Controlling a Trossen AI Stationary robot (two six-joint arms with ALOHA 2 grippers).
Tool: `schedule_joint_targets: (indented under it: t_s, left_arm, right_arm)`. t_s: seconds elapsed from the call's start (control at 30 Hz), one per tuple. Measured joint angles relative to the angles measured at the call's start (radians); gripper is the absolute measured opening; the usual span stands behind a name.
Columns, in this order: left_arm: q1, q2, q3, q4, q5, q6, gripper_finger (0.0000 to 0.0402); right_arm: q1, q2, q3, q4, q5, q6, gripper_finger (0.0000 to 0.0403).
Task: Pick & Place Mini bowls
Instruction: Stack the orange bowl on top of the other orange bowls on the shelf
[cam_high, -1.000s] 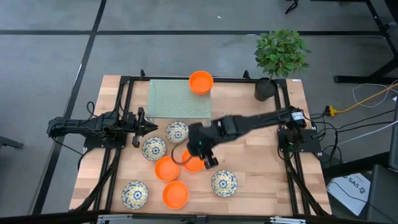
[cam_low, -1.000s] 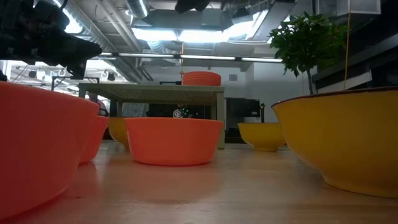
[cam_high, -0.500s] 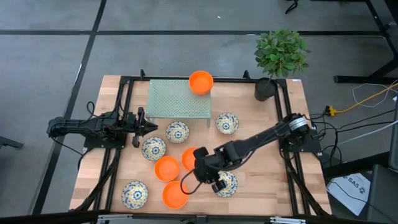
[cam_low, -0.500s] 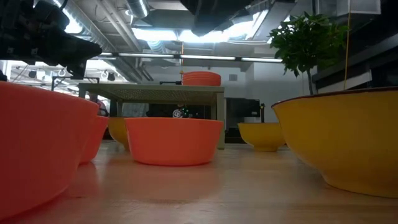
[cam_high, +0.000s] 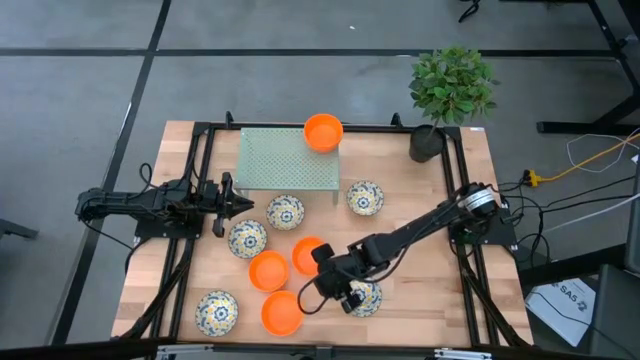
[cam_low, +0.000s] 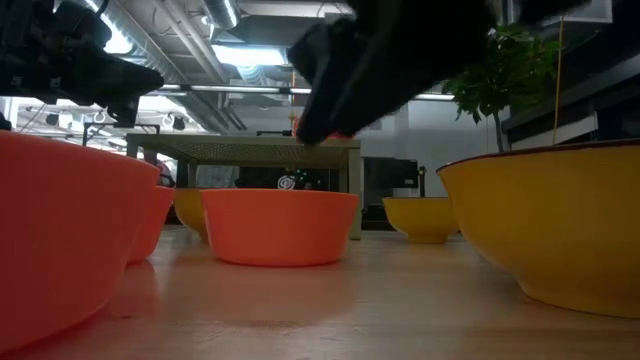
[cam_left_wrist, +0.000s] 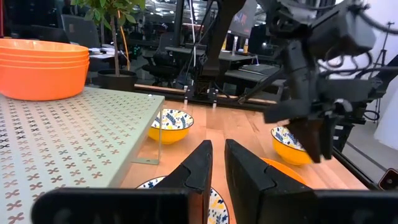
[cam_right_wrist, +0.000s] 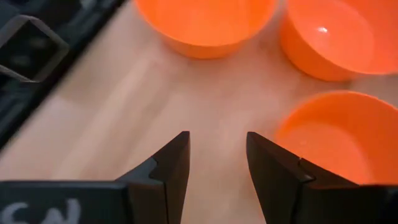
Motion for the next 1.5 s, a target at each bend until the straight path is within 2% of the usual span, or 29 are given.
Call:
schedule_joint_targets:
  t_s: [0.17, 0.27, 0.57, 0.7, 0.97, 1.23, 1.5]
  left_arm:
    - [0.000, 0.000, 0.000, 0.000, 0.000, 0.000, 0.0038]
    - [0.000, 0.000, 0.000, 0.000, 0.000, 0.000, 0.0038]
    - [0.000, 0.000, 0.000, 0.000, 0.000, 0.000, 0.0038]
    - [0.000, 0.000, 0.000, 0.000, 0.000, 0.000, 0.0038]
    - [0.000, 0.000, 0.000, 0.000, 0.000, 0.000, 0.0038]
    - [0.000, 0.000, 0.000, 0.000, 0.000, 0.000, 0.0038]
    - [0.000, 0.000, 0.000, -0.001, 0.000, 0.000, 0.0038]
  right_arm:
    - [-0.027, 0.000, -0.059, 0.066, 0.118, 0.000, 0.0157]
    - [-0.042, 0.003, -0.064, 0.056, 0.148, 0.016, 0.0157]
    - [-0.051, 0.009, -0.064, 0.026, 0.142, 0.021, 0.0157]
    - [-0.051, 0.009, -0.064, 0.012, 0.102, 0.021, 0.0157]
    - [-0.051, 0.009, -0.033, 0.052, 0.100, 0.017, 0.0157]
    - [-0.030, 0.009, -0.015, 0.036, 0.095, 0.066, 0.0157]
    - [-0.005, 0.062, 0.002, 0.054, 0.097, 0.079, 0.0157]
